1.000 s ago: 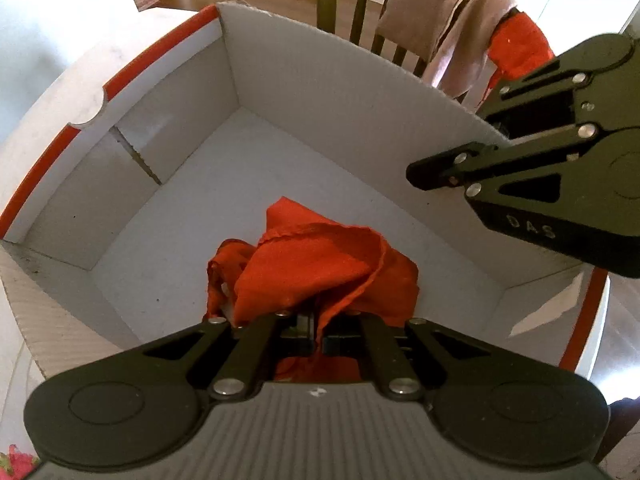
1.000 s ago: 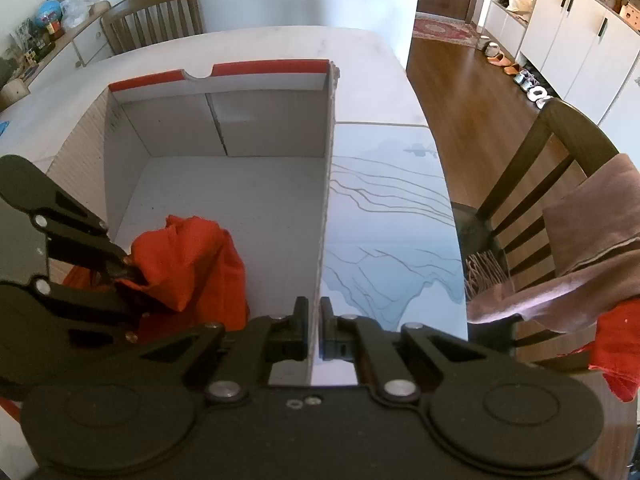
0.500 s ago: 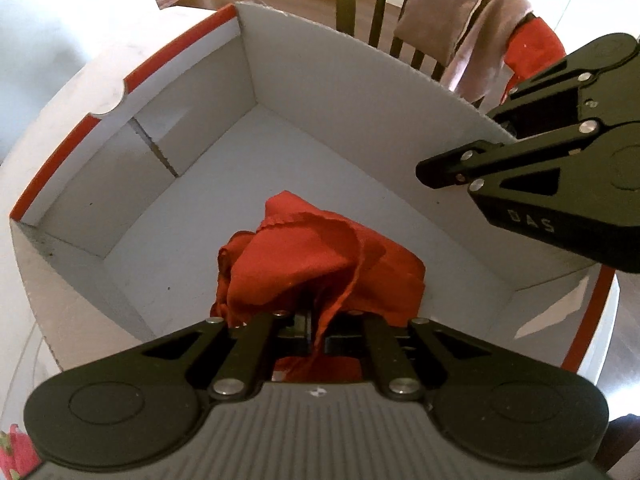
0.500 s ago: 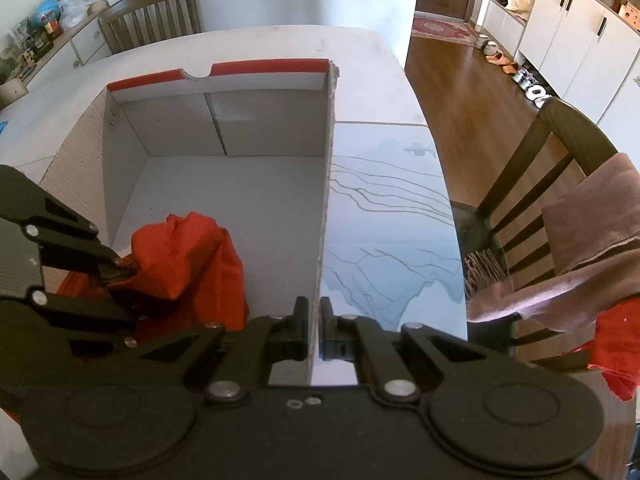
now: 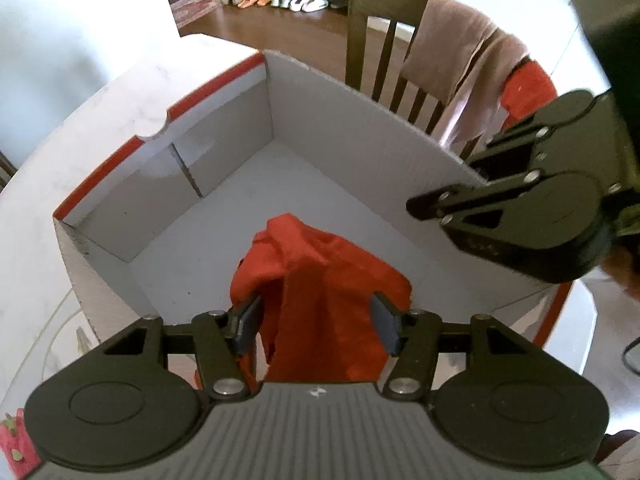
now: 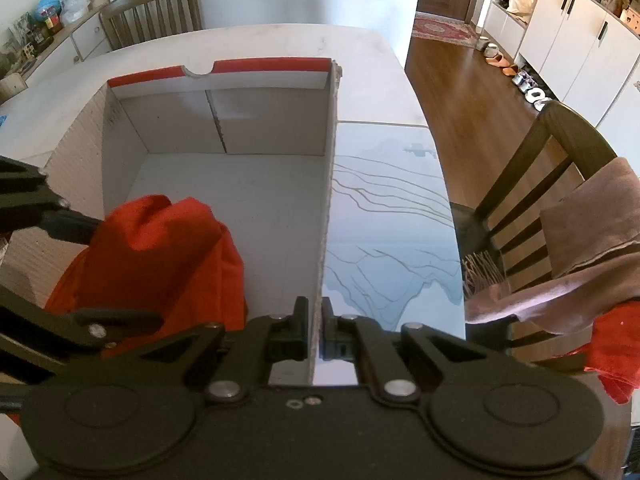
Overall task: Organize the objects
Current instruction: 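Lower the red cloth into the box and open the left gripper, then move the left gripper back to the pile and grasp the pink fleece cloth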
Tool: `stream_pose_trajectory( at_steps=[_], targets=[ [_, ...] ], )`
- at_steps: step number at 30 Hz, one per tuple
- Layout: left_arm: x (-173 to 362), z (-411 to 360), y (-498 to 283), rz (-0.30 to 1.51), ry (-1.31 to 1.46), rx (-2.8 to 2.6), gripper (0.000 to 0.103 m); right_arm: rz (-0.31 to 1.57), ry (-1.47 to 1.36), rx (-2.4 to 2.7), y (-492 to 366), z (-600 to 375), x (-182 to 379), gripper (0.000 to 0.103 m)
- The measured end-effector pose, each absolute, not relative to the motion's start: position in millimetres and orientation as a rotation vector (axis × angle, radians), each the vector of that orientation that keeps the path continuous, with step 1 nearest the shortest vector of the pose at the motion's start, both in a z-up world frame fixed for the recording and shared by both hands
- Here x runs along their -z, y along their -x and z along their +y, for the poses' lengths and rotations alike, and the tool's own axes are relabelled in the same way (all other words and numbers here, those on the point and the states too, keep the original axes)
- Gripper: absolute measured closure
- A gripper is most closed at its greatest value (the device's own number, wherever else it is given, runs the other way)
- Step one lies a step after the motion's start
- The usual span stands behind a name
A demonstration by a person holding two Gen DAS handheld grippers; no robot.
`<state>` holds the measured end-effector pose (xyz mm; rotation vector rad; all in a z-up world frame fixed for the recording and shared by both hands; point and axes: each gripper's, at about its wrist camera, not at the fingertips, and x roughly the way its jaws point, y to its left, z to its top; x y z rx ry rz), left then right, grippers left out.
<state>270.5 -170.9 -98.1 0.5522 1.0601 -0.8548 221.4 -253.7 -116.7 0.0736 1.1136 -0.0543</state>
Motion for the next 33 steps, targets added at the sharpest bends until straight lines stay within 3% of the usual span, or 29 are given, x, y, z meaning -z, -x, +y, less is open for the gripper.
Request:
stream_pose_trajectory(
  at_steps=[20, 30, 33],
  targets=[
    [22.9, -99.8, -249.3, 0.905, -0.403, 0.808, 0.029, 1.139, -0.060, 0.060, -225.6, -252.4, 119.8, 0.100],
    [24.2, -12.5, -244.5, 0.916, -0.348, 0.643, 0.024, 1.153, -0.036, 0.057, -227.9, -249.7, 121.5, 0.100],
    [31.0, 18.1, -247.8, 0.928, -0.325, 0.569, 0.015, 1.155, -0.032, 0.059, -228.3, -249.3, 121.5, 0.100]
  ],
)
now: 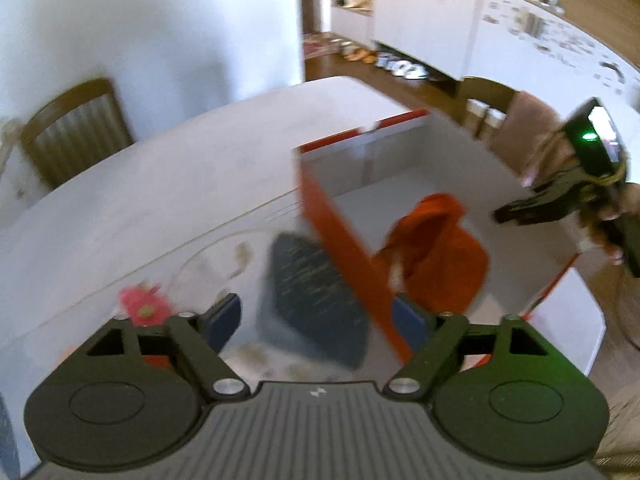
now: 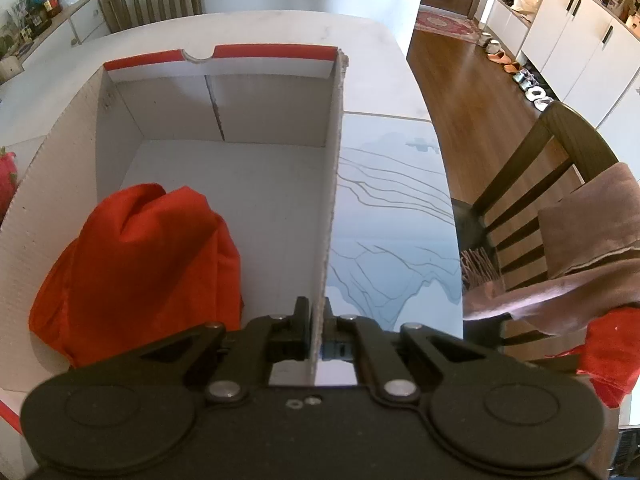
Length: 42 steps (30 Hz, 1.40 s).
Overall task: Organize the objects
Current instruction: 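Move the left gripper back to the pile and grasp the pink fleece cloth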
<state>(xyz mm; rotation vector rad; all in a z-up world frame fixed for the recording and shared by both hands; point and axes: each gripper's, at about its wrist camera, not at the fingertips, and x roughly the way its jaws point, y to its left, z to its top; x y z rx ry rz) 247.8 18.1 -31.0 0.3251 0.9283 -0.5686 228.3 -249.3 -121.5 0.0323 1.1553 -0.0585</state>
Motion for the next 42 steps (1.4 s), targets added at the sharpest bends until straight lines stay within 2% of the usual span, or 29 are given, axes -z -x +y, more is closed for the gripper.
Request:
stream_pose_trajectory(
  at_steps=[2, 5, 12, 21, 28, 39, 42],
  targets=[
    [35.9, 37.5, -251.7, 0.927, -0.313, 0.511, 0.014, 1.157, -0.029, 0.061, -228.9, -248.4, 121.5, 0.100],
    [44.7, 66.3, -260.0, 0.937, -0.285, 0.420, 0.000, 1.159, -0.032, 0.065, -229.2, -248.5, 121.1, 0.100],
    [69.5, 138.5, -285.8, 0.985, -0.151, 0.242, 0.000, 1.160, -0.034, 0.074, -230.3, -247.3, 121.2, 0.099],
    [99.7, 191.4, -319.4, 1.038, -0.030, 0.110, 0.000, 1.162, -0.032, 0.082, -229.5, -245.9, 120.4, 0.099],
    [103.0, 217.1, -344.9, 1.069, 0.073, 0.050, 0.000, 1.164, -0.029, 0.099, -229.8, -244.1, 121.0, 0.099],
    [135.9, 224.0, -359.3, 1.185, 0.155, 0.110, 0.000, 1.172, -0.012, 0.117, -230.6, -239.3, 121.7, 0.098],
    [137.9, 229.7, -357.8, 1.184, 0.191, 0.115, 0.003, 1.174, -0.005, 0.121, -231.0, -237.8, 121.3, 0.097]
  ],
)
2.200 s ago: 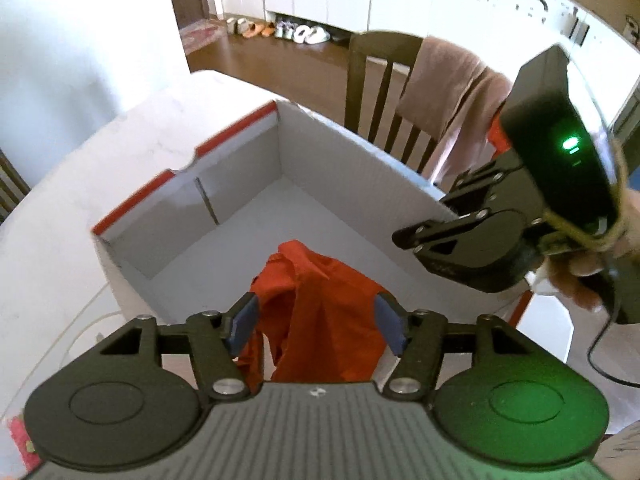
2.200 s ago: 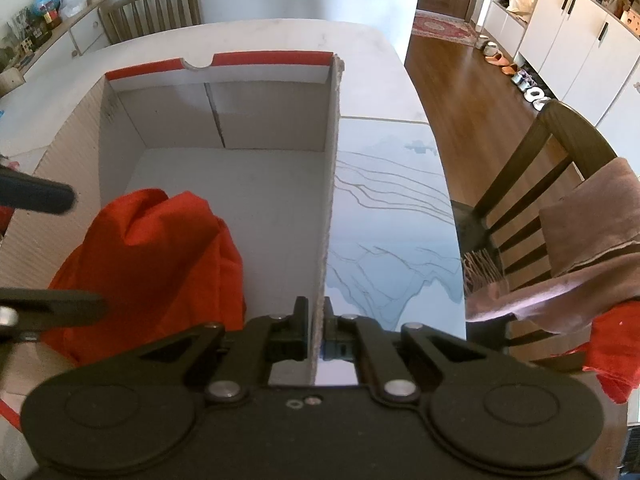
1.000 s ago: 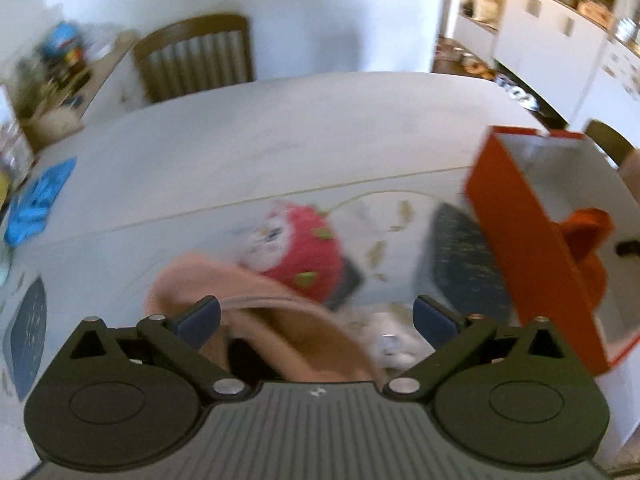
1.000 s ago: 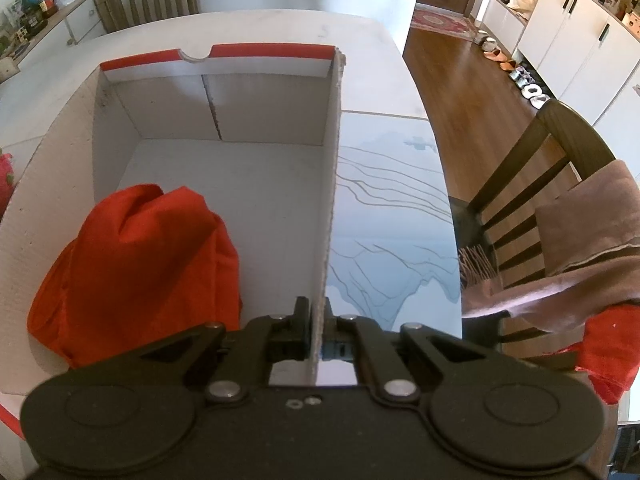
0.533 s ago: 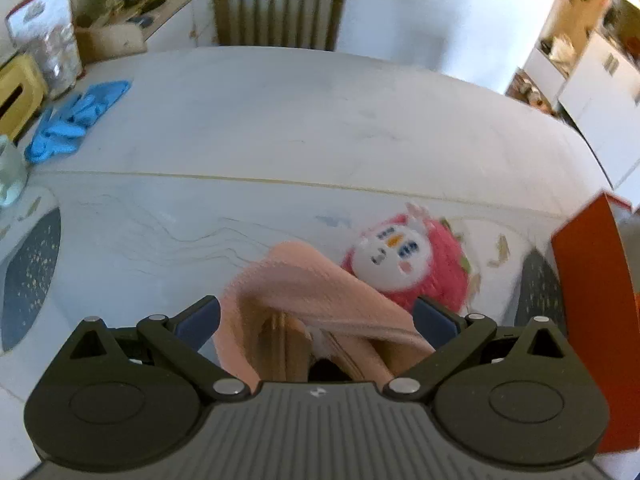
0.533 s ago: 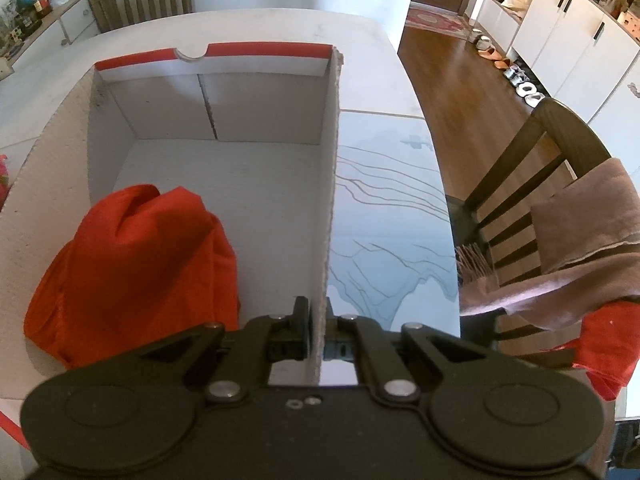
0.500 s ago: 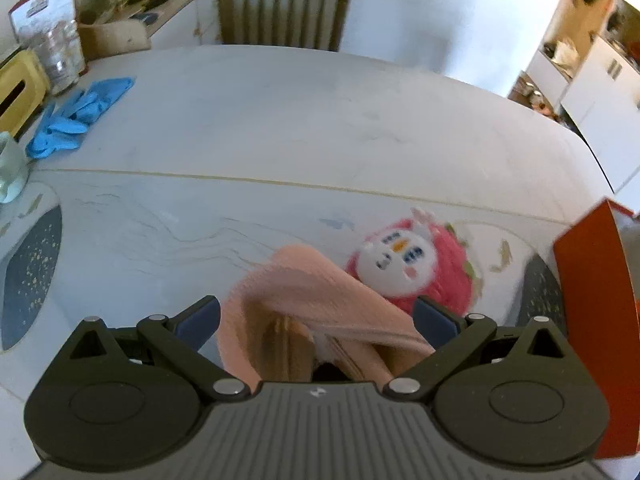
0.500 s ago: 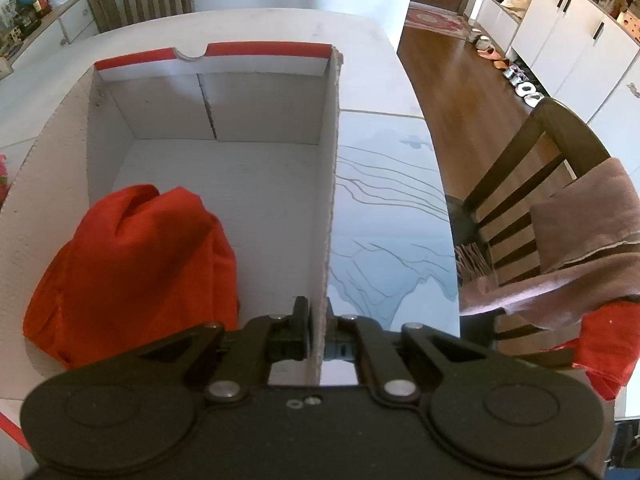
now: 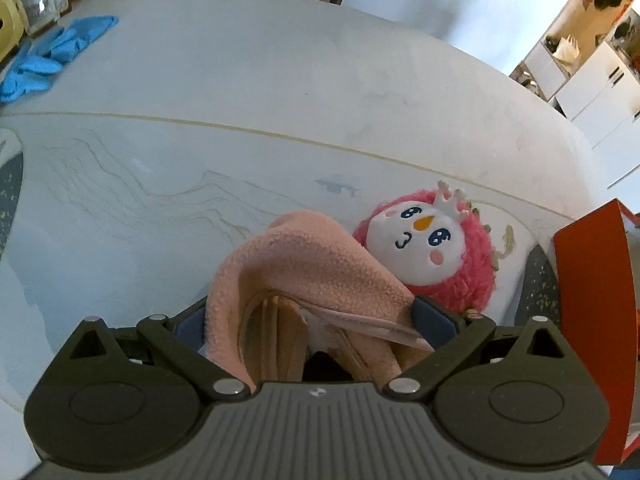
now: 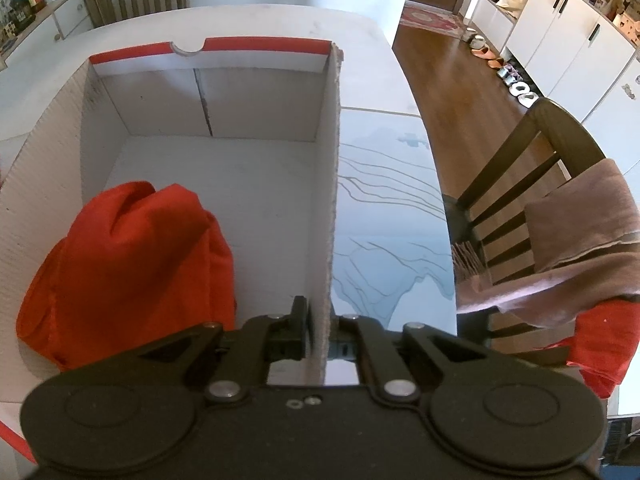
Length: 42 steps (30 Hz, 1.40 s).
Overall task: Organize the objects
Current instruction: 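Move the left gripper back to the pile and grasp the pink fleece cloth, then lift the pink fleece cloth with the left gripper and carry it over the box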
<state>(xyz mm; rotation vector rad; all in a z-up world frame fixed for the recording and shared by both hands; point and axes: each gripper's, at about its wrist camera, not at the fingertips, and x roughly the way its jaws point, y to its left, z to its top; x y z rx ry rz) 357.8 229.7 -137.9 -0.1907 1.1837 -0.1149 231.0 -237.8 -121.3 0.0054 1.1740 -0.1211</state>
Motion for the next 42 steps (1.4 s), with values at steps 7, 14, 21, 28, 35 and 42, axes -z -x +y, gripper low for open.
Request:
stream_pose_trajectory(
  at_steps=[7, 14, 21, 28, 35, 42],
  targets=[
    [133.7, 229.8, -347.7, 1.165, 0.207, 0.105, 0.073, 1.174, -0.001, 0.127, -230.7, -236.3, 121.1, 0.097],
    [111.1, 227.3, -331.5, 1.122, 0.174, 0.108, 0.090, 1.172, 0.003, 0.130, -230.4, -235.9, 121.2, 0.097],
    [68.5, 210.7, -306.3, 1.104, 0.146, 0.180, 0.091, 1.171, 0.007, 0.130, -230.2, -236.0, 120.8, 0.097],
    [20.6, 169.8, -282.4, 1.060, 0.059, 0.314, 0.091, 1.174, 0.015, 0.126, -230.5, -235.0, 121.7, 0.097],
    [-16.3, 124.0, -272.3, 1.022, -0.021, 0.458, 0.091, 1.185, 0.017, 0.127, -232.9, -233.9, 122.5, 0.097],
    [-45.4, 79.2, -266.6, 0.979, -0.124, 0.585, 0.091, 1.181, 0.014, 0.117, -231.4, -235.2, 123.0, 0.097]
  ],
)
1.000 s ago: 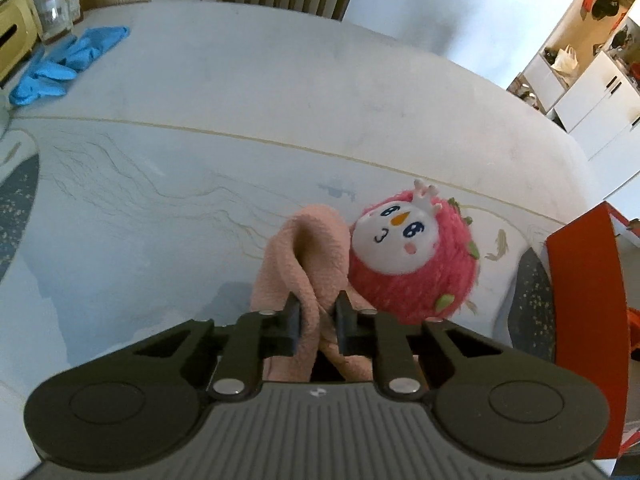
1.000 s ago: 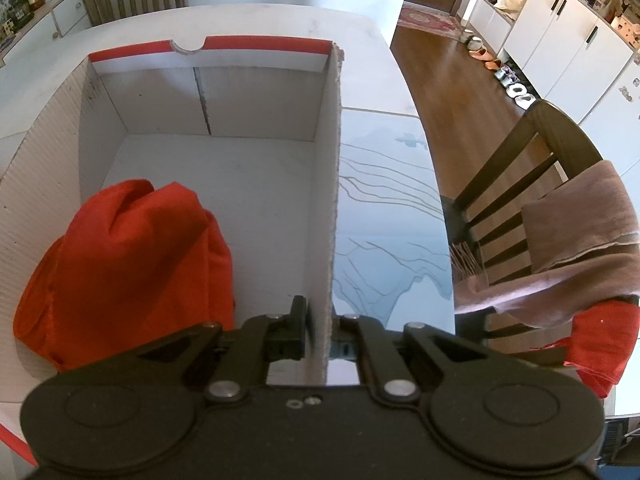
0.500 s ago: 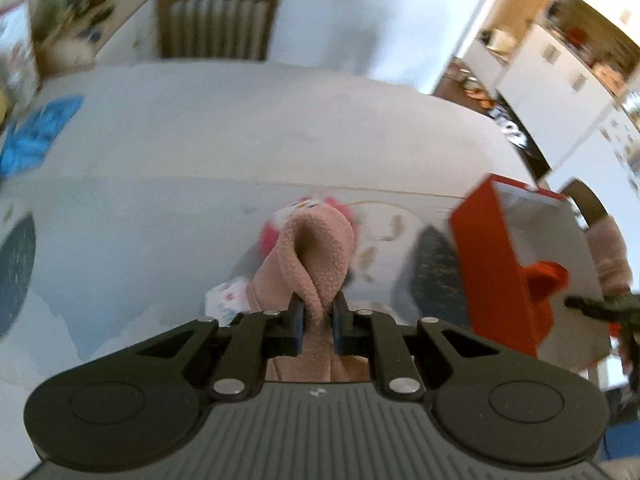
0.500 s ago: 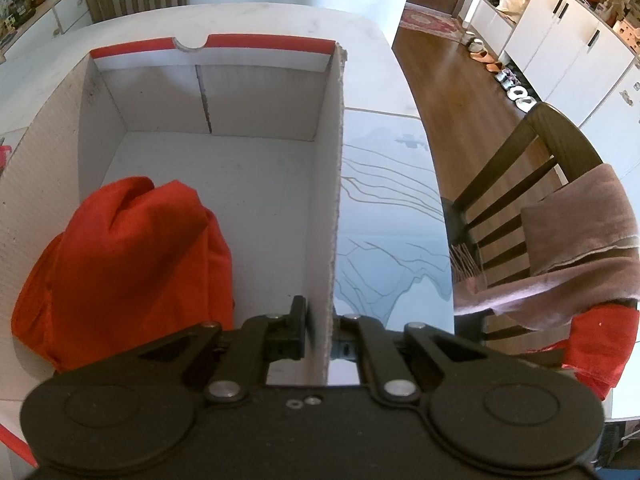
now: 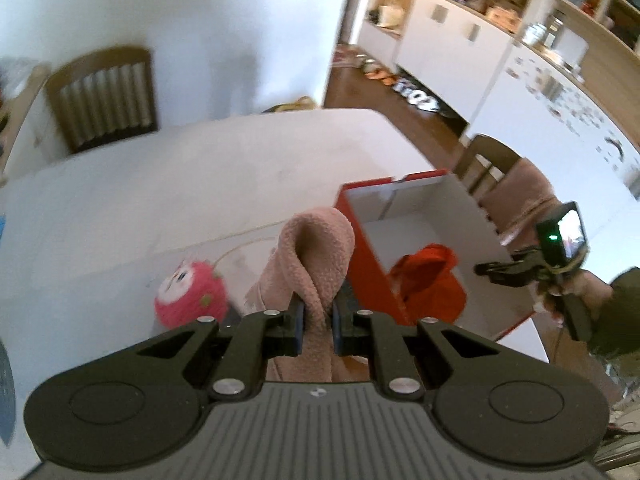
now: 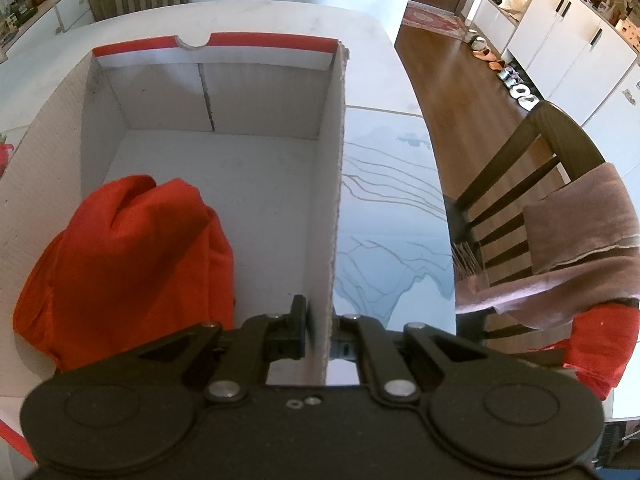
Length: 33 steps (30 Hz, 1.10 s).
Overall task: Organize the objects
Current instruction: 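Lift the pink fleece cloth with the left gripper and carry it over the box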
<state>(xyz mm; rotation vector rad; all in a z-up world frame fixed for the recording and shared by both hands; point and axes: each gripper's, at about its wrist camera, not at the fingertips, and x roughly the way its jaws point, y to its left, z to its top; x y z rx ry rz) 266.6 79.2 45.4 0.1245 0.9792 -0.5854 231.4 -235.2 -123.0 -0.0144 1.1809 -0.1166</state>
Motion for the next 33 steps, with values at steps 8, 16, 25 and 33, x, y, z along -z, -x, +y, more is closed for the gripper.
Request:
stream_pose_trajectory(
  at_steps=[8, 16, 25, 33],
  targets=[
    [-97.9, 16.7, -269.3, 0.855, -0.235, 0.718, 0.091, 1.181, 0.013, 0.109, -231.0, -235.6, 124.0, 0.098],
    [-118.6, -49.0, -280.1, 0.778, -0.281, 0.823, 0.091, 1.180, 0.015, 0.105, -231.3, -235.9, 124.6, 0.098],
    [-87.0, -111.5, -282.4, 0.791, -0.289, 0.919, 0.091, 1.179, 0.014, 0.102, -230.6, -235.9, 125.1, 0.098],
    [-16.7, -143.3, -291.6, 0.893, -0.374, 0.880, 0.091, 1.180, 0.010, 0.094, -230.9, -235.9, 124.7, 0.098]
  ],
)
